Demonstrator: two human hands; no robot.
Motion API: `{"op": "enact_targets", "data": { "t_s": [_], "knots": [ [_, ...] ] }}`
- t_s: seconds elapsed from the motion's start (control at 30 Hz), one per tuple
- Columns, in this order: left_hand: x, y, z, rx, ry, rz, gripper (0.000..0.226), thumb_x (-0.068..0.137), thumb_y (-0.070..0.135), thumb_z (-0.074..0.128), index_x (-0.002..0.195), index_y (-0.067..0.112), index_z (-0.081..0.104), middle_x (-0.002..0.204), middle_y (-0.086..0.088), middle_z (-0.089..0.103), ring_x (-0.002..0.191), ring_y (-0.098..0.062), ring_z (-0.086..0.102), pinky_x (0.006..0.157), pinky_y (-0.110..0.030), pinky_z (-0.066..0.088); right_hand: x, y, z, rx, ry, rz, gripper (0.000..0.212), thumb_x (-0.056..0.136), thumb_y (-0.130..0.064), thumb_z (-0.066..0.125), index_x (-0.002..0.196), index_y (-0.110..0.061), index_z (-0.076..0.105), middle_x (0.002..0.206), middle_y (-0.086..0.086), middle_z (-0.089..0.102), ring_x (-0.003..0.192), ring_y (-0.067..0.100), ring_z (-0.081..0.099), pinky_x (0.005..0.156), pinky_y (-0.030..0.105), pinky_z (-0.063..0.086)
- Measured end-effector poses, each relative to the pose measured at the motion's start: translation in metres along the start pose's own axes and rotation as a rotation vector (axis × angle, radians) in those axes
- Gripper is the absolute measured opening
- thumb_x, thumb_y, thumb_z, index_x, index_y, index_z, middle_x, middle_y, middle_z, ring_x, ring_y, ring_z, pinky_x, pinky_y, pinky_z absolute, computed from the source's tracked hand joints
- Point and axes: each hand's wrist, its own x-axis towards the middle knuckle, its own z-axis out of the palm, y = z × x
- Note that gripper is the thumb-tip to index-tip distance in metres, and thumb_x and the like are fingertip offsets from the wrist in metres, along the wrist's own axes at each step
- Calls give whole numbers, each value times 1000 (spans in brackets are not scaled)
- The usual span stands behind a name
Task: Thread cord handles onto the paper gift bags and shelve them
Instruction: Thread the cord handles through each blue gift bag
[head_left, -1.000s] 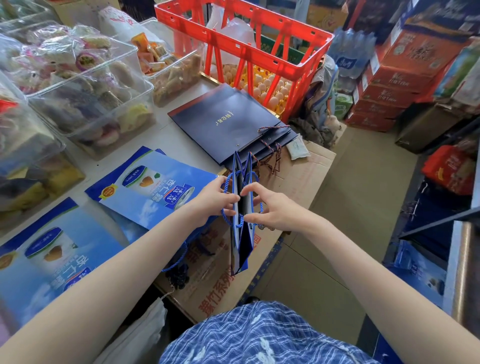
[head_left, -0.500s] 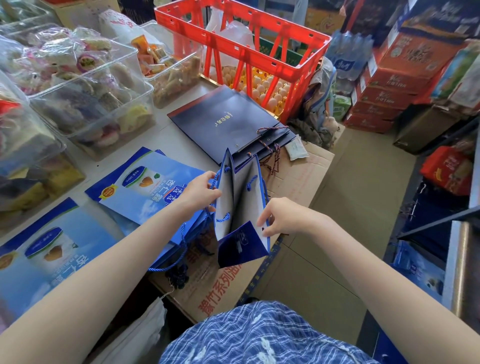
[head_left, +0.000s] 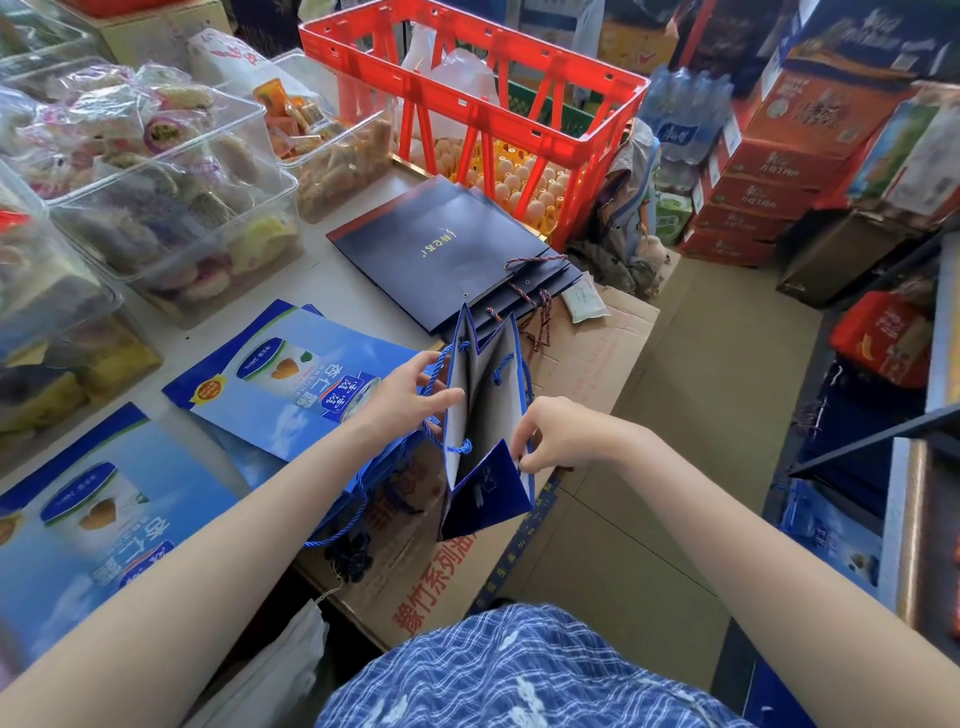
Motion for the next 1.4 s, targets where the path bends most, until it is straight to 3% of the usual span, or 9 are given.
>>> {"op": "enact_targets", "data": {
  "t_s": [0.17, 0.27, 0.4, 0.6, 0.73, 0.93, 1.03, 1.2, 1.4],
  "knots": [
    [-10, 7, 5, 160, 93, 141, 66, 86, 20, 64, 140, 33, 28, 103, -1, 49, 65, -17, 58, 74, -27, 54, 6, 0, -2, 58, 53, 26, 11, 81, -5, 62, 83, -9, 72, 79, 2, 67, 81, 22, 65, 70, 33, 58],
    [-17, 9, 10, 230, 57, 221, 50, 89, 13, 57, 132, 34, 43, 105, -4, 46, 66, -8, 57, 71, -16, 53, 8, -2, -1, 74, 110, 7, 9, 81, -6, 63, 81, -10, 72, 78, -3, 64, 74, 10, 60, 62, 18, 51],
    [-22, 11, 24, 279, -101, 86, 11, 91, 31, 54, 96, 33, 63, 101, -4, 49, 101, -18, 53, 91, -30, 44, 15, -9, 0, 125, 167, 5, 8, 80, -9, 65, 83, -12, 72, 78, -3, 63, 74, 9, 57, 58, 14, 46],
    [-28, 22, 17, 400, -133, 42, 23, 85, 33, 65, 94, 12, 69, 75, 11, 43, 81, -7, 42, 62, -19, 35, 14, 0, -1, 130, 139, 87, 11, 81, -10, 64, 86, -11, 73, 73, -8, 60, 68, 5, 55, 53, 13, 40],
    [-27, 23, 11, 351, -223, -15, 19, 86, 32, 63, 89, 14, 68, 78, 10, 50, 77, -5, 46, 66, -20, 38, 13, 6, -6, 77, -6, 137, 12, 83, -11, 62, 88, -14, 72, 69, -12, 59, 65, 2, 54, 53, 13, 38],
    [-28, 21, 15, 300, -272, -51, 18, 86, 32, 64, 88, 15, 68, 77, 11, 51, 78, -4, 47, 77, -23, 36, 10, 12, -2, 45, 33, 123, 11, 87, -7, 59, 87, -8, 70, 71, -9, 57, 63, 3, 55, 52, 11, 38],
    [-28, 21, 16, 278, -263, -43, 17, 87, 31, 63, 89, 15, 67, 86, 8, 52, 89, -7, 46, 79, -24, 35, 9, 12, 2, 101, 60, 110, 12, 91, -7, 55, 89, -6, 67, 81, 2, 65, 70, 10, 63, 65, 21, 53],
    [-26, 28, 14, 313, -243, 1, 17, 86, 32, 64, 88, 15, 69, 75, 8, 50, 72, -5, 45, 61, -17, 34, 12, 8, 1, 79, -18, 69, 12, 88, -11, 58, 88, -6, 69, 74, 2, 67, 71, 15, 63, 79, 37, 56],
    [-26, 27, 10, 341, -286, 4, 13, 86, 30, 64, 85, 18, 68, 79, 12, 54, 74, -2, 48, 62, -14, 35, 13, 4, -6, 21, -80, 131, 6, 83, -13, 67, 87, -13, 72, 64, -8, 63, 63, 2, 61, 63, 17, 47]
  ]
}}
